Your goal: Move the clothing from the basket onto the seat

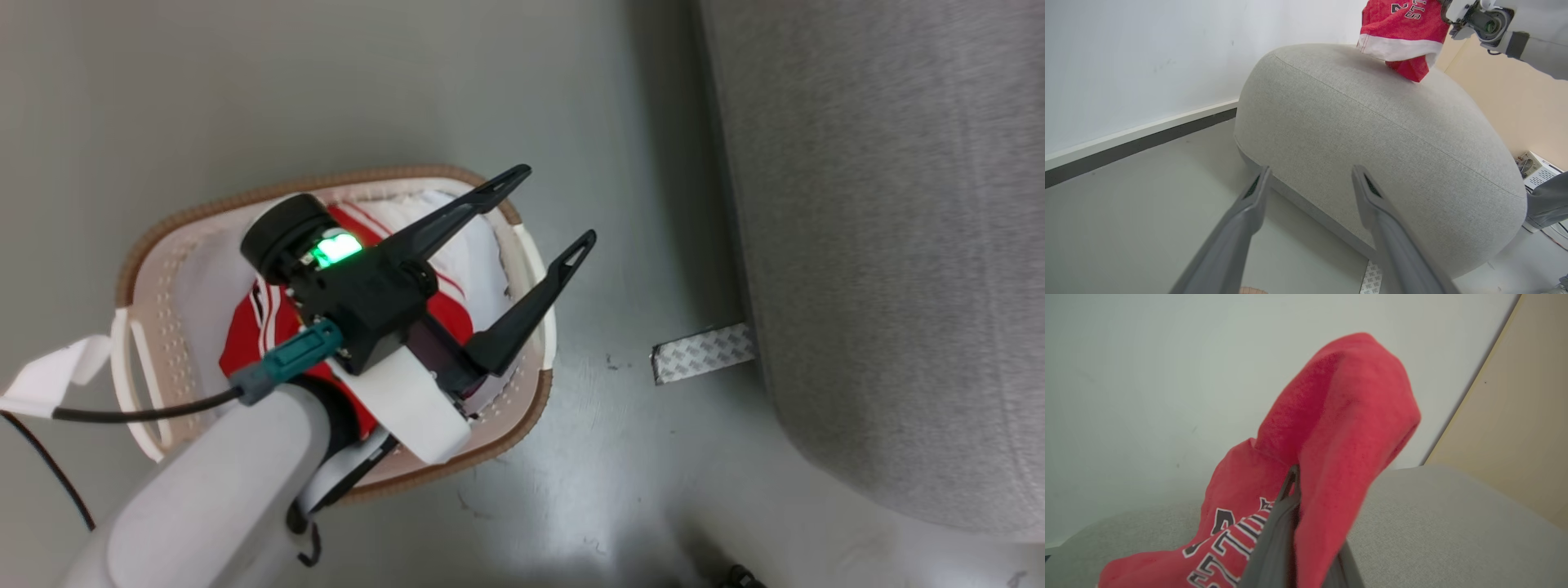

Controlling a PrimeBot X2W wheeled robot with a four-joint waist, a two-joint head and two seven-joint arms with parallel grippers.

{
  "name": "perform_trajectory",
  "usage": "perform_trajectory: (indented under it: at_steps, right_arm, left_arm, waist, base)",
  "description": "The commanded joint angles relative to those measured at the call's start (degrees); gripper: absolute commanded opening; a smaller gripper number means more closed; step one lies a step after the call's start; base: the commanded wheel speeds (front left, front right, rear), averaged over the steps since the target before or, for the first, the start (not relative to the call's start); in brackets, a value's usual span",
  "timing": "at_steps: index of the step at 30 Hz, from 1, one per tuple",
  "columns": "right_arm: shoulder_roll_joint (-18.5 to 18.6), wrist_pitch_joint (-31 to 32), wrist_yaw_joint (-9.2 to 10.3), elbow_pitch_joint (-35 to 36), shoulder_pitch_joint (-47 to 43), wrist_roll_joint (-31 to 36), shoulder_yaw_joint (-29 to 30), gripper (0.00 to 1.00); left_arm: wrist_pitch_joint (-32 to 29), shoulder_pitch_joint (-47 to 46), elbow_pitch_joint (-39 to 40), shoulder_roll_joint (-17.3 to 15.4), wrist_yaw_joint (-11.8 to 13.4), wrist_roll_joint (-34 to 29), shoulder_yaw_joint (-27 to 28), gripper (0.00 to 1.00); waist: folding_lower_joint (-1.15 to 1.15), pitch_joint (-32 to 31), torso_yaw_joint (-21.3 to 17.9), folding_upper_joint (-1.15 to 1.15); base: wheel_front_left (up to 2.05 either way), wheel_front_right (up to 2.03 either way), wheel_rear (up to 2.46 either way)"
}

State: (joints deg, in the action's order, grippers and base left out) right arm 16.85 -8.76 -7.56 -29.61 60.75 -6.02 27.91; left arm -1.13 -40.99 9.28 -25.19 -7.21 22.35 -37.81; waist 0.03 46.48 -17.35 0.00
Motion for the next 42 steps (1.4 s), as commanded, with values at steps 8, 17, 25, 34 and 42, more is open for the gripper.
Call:
perform_trajectory:
  at_steps: [8, 17, 25, 34, 42]
  right_arm:
    - [-5.0, -5.5, 0.14, -9.8, -0.6, 6.8, 8.1, 1.00]
    - [-11.3, -6.4, 0.14, -2.5, -14.6, 5.7, 1.5, 1.00]
    - [-13.0, -6.5, 0.14, 8.8, -32.1, 4.5, -6.0, 1.00]
    - [-13.8, -6.4, 0.14, 16.5, -46.2, 2.4, -12.8, 1.00]
    - [-13.8, -6.4, 0.14, 18.6, -54.7, 0.4, -19.5, 1.00]
  left_arm:
    - [2.2, 2.3, -2.0, -2.2, -0.1, 0.5, -0.1, 1.00]
    - [6.3, 5.9, -6.4, -0.4, 1.6, 2.5, 0.2, 1.00]
    - [13.7, 13.7, -14.0, 2.7, 4.5, 5.9, 1.8, 1.00]
    - [16.3, 22.9, -19.1, 7.5, 6.4, 5.8, 8.3, 1.00]
    - [16.3, 33.0, -19.4, 11.6, 5.7, 1.0, 19.4, 1.00]
  waist:
    - [-0.03, 1.3, 1.2, 0.00]
    - [-0.03, -9.5, 0.6, 0.00]
    - [-0.03, -23.2, 4.1, 0.00]
    - [-0.03, -34.7, 11.1, 0.00]
    - [-0.03, -41.9, 14.6, 0.00]
  base:
    - [0.00, 0.00, 0.00]
    - [0.00, 0.00, 0.00]
    - [0.00, 0.00, 0.00]
    - [0.00, 0.00, 0.00]
    - [0.00, 0.00, 0.00]
